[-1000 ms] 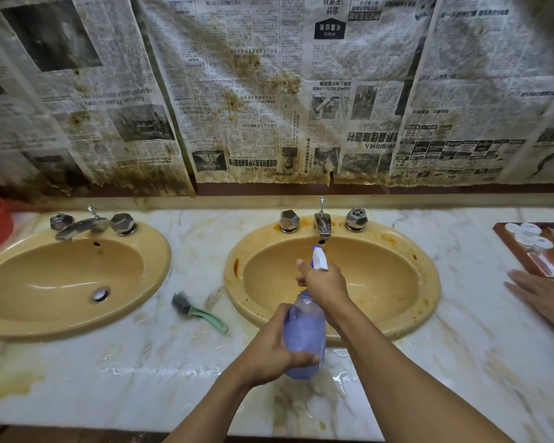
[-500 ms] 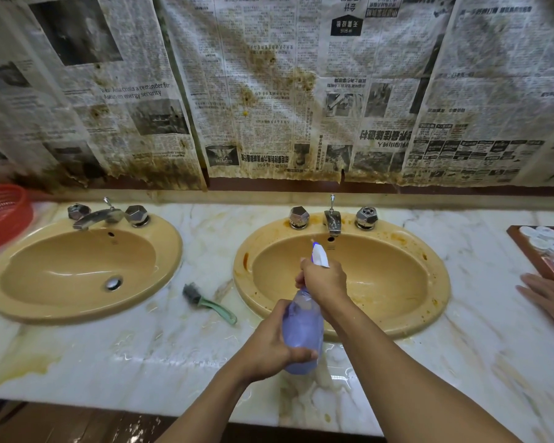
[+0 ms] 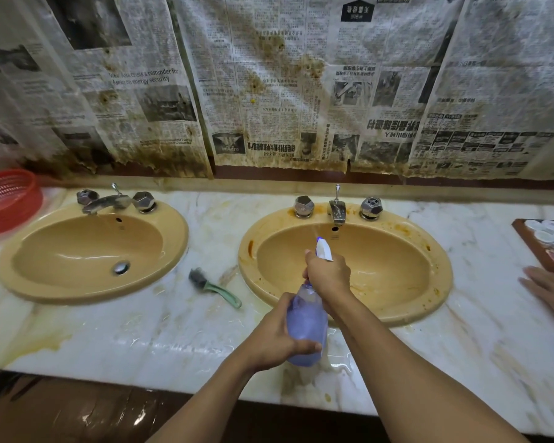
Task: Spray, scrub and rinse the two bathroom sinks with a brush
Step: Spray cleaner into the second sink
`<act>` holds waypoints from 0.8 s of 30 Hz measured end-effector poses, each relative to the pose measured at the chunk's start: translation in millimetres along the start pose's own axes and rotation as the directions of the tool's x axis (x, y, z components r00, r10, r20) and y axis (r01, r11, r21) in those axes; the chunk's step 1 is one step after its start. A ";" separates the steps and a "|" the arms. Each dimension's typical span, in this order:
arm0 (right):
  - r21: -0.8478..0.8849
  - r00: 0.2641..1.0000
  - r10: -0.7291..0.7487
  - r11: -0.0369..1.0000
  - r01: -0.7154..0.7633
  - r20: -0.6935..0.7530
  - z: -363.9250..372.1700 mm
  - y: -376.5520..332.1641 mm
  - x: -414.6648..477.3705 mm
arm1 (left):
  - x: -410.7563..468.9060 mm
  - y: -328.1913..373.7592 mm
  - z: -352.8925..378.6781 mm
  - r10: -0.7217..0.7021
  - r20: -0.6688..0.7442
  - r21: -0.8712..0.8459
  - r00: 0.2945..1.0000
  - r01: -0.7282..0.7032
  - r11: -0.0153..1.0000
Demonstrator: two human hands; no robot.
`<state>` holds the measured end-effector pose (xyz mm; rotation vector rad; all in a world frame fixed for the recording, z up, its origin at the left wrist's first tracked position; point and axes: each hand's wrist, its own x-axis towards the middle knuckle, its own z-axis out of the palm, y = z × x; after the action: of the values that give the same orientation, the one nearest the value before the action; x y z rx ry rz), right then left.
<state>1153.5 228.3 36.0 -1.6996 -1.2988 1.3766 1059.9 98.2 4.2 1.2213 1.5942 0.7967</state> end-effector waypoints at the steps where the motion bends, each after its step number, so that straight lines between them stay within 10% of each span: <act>1: 0.007 1.000 -0.015 1.000 0.015 0.018 0.1 1.7 -1.1 | -1.7 -0.9 0.6 -0.004 -0.001 -0.002 1.000 0.004 1.000; 24: 0.092 0.992 0.012 0.996 -0.023 0.123 37.6 20.0 -24.1 | -35.8 -25.0 -22.8 -0.040 -0.018 0.055 0.999 0.041 0.998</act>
<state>1124.5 194.1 16.4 -1.5895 -1.2674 1.5480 1032.1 57.8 0.1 1.2201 1.6592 0.7429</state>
